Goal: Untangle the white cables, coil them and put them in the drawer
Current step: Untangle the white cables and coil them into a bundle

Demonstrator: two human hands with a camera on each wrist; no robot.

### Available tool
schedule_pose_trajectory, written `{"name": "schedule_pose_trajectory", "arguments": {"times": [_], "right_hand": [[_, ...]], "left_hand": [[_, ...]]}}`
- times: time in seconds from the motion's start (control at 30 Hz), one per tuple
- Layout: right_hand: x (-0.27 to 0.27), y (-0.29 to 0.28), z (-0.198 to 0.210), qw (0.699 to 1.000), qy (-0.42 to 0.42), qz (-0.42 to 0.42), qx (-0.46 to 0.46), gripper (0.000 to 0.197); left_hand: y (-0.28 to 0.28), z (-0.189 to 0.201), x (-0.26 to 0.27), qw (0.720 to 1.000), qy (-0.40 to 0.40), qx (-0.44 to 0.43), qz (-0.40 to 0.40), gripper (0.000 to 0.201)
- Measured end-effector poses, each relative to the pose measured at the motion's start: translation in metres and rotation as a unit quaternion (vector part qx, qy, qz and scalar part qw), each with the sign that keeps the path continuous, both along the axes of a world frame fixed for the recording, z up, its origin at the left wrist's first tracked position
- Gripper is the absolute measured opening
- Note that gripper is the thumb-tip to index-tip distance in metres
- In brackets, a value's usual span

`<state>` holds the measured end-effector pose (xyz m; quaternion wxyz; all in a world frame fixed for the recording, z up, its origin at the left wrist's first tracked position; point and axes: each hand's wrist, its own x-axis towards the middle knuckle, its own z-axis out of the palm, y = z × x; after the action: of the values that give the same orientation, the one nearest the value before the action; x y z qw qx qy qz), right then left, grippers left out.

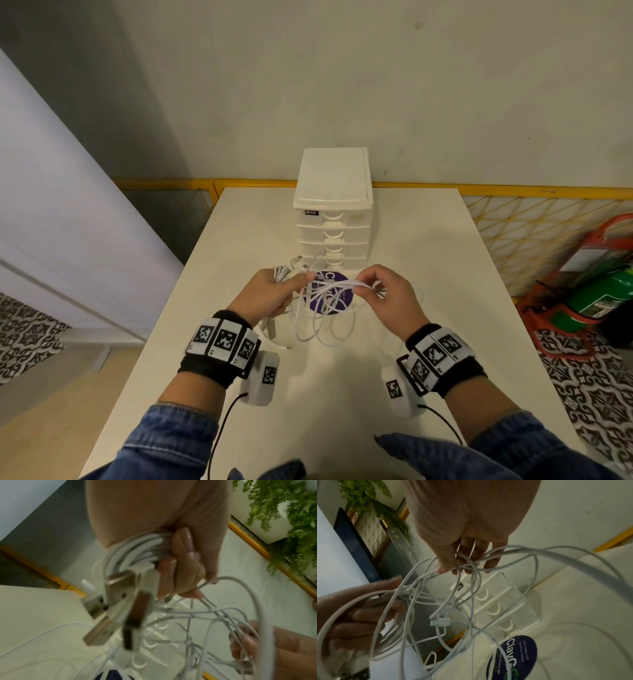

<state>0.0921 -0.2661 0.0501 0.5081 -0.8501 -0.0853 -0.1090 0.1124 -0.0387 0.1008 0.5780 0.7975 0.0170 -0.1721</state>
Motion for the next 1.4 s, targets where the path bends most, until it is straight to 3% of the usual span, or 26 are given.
{"name": "schedule_pose_trajectory", "arguments": {"times": [0.07,0.17,0.27,0.4,0.57,0.7,0.8,1.0,1.23,1.33,1.4], "right_hand": [[0.000,0.005,0.006,1.000,0.010,0.013,0.023,0.015],[-0.003,0.010,0.015,0.992,0.070,0.077,0.066,0.022],[0.000,0.017,0.020,0.991,0.116,0.053,0.042,0.023],[0.006,0.022,0.016,0.987,0.096,0.029,-0.122,0.019],[0.001,0.017,0.009,0.997,0.032,0.059,-0.027,0.015],[-0.002,0.009,0.006,0.997,-0.032,0.064,0.027,0.015],[-0.003,-0.001,0.004,0.996,-0.044,0.016,0.082,0.018],[0.004,-0.026,-0.015,0.977,0.100,-0.129,0.138,0.018],[0.002,-0.041,-0.027,0.923,0.175,-0.244,0.241,0.022],[0.002,-0.043,-0.034,0.933,0.188,-0.239,0.193,0.023],[0.000,-0.042,-0.037,0.965,0.191,-0.167,0.070,0.030]], "left_hand": [[-0.002,-0.002,-0.003,1.000,0.004,0.015,-0.014,0.041],[-0.005,-0.007,-0.005,1.000,-0.006,0.026,-0.010,0.028],[-0.011,-0.009,-0.007,1.000,-0.015,-0.016,0.001,0.032],[-0.018,-0.006,-0.008,0.999,-0.046,0.005,0.008,0.043],[-0.011,-0.010,-0.001,0.995,-0.059,0.010,0.079,0.028],[0.000,-0.007,0.004,0.983,-0.065,-0.037,0.166,0.023],[0.011,-0.008,0.006,0.976,-0.067,-0.025,0.205,0.026],[0.026,-0.007,0.009,0.969,-0.087,0.015,0.231,0.026],[0.027,-0.008,0.010,0.959,-0.125,0.041,0.250,0.029],[0.024,-0.008,0.009,0.963,-0.134,0.043,0.230,0.030],[0.019,-0.006,0.010,0.969,-0.141,0.052,0.196,0.032]]}}
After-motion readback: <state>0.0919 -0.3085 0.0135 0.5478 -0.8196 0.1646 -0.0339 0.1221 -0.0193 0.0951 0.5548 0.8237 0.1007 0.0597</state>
